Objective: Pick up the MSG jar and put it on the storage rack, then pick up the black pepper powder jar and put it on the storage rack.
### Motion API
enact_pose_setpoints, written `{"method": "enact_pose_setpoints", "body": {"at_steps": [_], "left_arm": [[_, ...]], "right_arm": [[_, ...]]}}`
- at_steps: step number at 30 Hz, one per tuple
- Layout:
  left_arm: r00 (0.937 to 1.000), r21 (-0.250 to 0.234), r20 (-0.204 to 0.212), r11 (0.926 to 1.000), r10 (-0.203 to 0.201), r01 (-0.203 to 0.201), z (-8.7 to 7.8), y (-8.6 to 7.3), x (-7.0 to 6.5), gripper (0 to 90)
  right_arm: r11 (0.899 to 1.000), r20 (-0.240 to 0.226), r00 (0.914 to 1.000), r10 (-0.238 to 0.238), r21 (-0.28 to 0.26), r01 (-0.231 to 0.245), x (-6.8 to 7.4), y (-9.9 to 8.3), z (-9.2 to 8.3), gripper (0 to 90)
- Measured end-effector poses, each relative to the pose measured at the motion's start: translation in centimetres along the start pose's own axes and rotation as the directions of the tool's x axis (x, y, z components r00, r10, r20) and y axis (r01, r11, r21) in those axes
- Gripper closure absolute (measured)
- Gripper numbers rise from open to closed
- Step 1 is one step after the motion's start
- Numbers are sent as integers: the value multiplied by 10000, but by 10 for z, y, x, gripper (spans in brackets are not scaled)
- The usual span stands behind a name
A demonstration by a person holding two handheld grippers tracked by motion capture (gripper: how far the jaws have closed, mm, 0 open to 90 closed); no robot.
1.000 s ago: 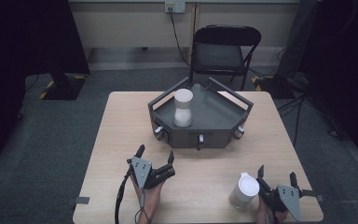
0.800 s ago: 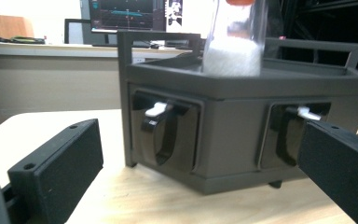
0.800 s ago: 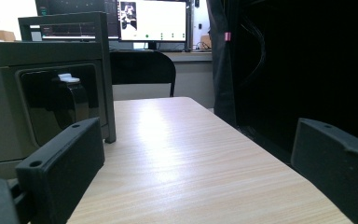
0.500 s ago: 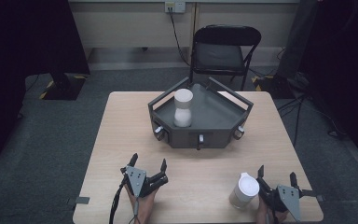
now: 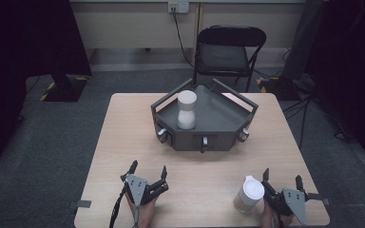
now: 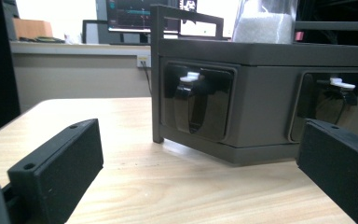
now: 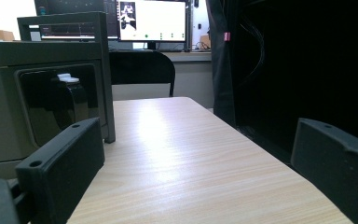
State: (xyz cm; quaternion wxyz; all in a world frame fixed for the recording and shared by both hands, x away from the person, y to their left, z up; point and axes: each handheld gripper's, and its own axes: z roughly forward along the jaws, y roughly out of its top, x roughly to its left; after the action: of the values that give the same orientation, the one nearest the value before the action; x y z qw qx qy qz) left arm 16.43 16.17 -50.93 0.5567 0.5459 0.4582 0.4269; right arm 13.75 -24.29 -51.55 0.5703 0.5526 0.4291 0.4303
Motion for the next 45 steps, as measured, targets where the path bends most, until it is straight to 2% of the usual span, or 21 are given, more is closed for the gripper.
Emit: {"method": "enact_pose_setpoints", "body": {"at_steps": [10, 15, 17, 22, 45], "left_arm": [[9991, -240, -349, 9994, 231, -240, -2, -6, -5, 8], [9983, -329, -566, 9994, -162, 144, -2, -7, -5, 2], [9979, -382, -647, 9993, -72, 47, -3, -8, -7, 3], [9971, -292, -629, 9986, 431, -450, -2, -8, -11, 3], [9970, -301, -675, 9987, 386, -407, -2, -8, -12, 3]], "right_arm": [[10000, 1, 10000, 1, -3, -1, 0, 0, 0, 10], [10000, -25, 10000, 5, -6, -5, 0, 0, -1, 10], [10000, -25, 10000, 0, -10, 0, 0, 0, -1, 10], [10000, -24, 10000, -1, -7, 1, 0, 0, -1, 10], [10000, 7, 10000, 6, 0, -6, 0, 0, -1, 10]]}}
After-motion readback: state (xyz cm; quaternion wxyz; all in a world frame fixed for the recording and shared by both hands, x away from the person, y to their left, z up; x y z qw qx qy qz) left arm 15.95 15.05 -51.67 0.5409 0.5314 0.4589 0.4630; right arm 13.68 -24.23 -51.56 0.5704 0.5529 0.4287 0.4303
